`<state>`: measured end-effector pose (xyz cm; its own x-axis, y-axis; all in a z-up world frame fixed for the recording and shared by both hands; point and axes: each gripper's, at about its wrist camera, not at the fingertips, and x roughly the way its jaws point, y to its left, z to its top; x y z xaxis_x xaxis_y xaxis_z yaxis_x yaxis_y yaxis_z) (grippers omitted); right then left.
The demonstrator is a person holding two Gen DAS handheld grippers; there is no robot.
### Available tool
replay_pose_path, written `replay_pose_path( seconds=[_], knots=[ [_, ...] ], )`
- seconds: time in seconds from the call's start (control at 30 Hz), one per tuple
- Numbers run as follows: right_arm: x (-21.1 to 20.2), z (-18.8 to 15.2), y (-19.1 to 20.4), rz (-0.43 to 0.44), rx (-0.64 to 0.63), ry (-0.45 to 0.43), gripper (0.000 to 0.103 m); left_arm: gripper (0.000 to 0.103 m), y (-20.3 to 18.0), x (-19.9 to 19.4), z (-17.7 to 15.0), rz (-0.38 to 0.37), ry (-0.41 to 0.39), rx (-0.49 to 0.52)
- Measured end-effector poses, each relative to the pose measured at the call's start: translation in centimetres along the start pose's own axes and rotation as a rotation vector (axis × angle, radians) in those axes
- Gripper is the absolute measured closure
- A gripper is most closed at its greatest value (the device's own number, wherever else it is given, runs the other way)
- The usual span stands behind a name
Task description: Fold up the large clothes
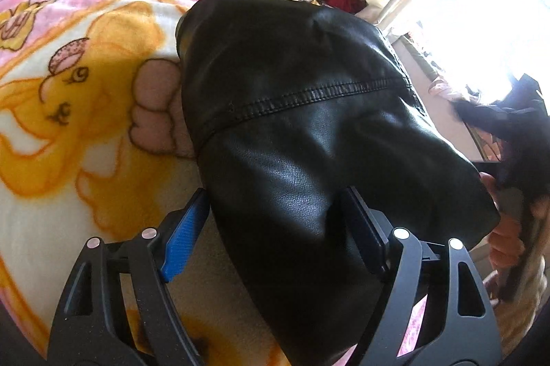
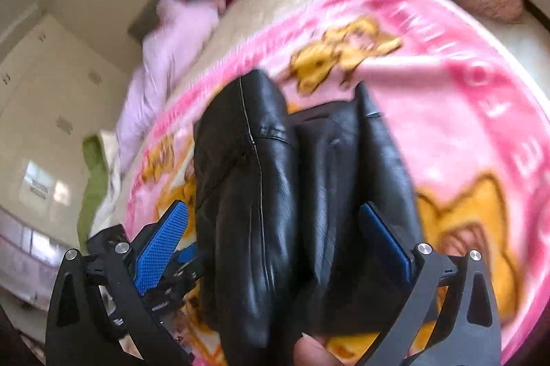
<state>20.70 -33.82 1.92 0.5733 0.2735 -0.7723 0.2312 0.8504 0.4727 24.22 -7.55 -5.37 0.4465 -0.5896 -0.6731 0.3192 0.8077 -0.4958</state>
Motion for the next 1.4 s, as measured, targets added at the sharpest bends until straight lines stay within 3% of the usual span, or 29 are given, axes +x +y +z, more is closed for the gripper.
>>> replay_pose_path(
  seconds=[0.03,0.13,0.23,0.33,0.53,0.67,0.77,0.87,0.9,0.93,1.17,1.3,1.4],
  knots=[
    [0.1,0.3,0.6,-0.03,-0.033,-0.005,0.059,0.033,0.0,0.0,0.0,0.002,0.0,0.0],
    [-0.7,-0.3,2.9,-0.054,-0.12,-0.09,0.081,0.033,0.0,-0.5,0.1,-0.017,-0.008,-0.006],
    [-4.1,-1.2,4.5,-0.016,-0.209,-0.256,0.088,0.033,-0.1,-2.2,0.8,-0.061,-0.052,-0.005],
    [-5.6,-1.7,2.5,-0.05,-0.223,-0.307,0.088,0.033,-0.7,-3.2,1.2,-0.054,-0.083,0.02],
    [-2.2,-2.2,-5.1,-0.122,-0.11,-0.223,0.087,0.029,-0.8,-0.2,0.4,-0.129,-0.001,-0.004],
    [-1.2,-3.7,-7.0,-0.149,-0.113,-0.196,0.08,0.027,-0.6,1.6,-0.1,-0.186,0.042,-0.044],
    [-1.0,-3.8,-8.3,-0.109,-0.081,-0.165,0.067,0.016,-0.6,2.1,-0.1,-0.168,0.05,-0.04],
    [-2.3,-3.3,-9.4,0.003,-0.025,-0.141,0.04,0.014,-0.5,2.4,-0.1,-0.175,0.057,-0.048],
    [-2.1,-3.4,-9.6,0.04,-0.022,-0.11,0.022,0.014,-0.5,2.5,-0.1,-0.18,0.061,-0.054],
    [-2.2,-3.3,-9.5,0.053,-0.02,-0.089,0.018,0.014,-0.6,2.6,-0.1,-0.183,0.065,-0.053],
    [2.1,-4.0,-12.6,0.167,0.113,0.035,0.021,0.009,-0.7,4.1,-0.4,-0.196,0.096,-0.056],
    [3.1,-4.6,-12.7,0.286,0.146,0.033,0.046,0.009,-0.3,5.0,-0.2,-0.233,0.117,-0.083],
    [2.6,-5.0,-11.6,0.288,0.129,0.004,0.049,0.016,-0.1,5.0,0.2,-0.246,0.124,-0.07]
  ],
)
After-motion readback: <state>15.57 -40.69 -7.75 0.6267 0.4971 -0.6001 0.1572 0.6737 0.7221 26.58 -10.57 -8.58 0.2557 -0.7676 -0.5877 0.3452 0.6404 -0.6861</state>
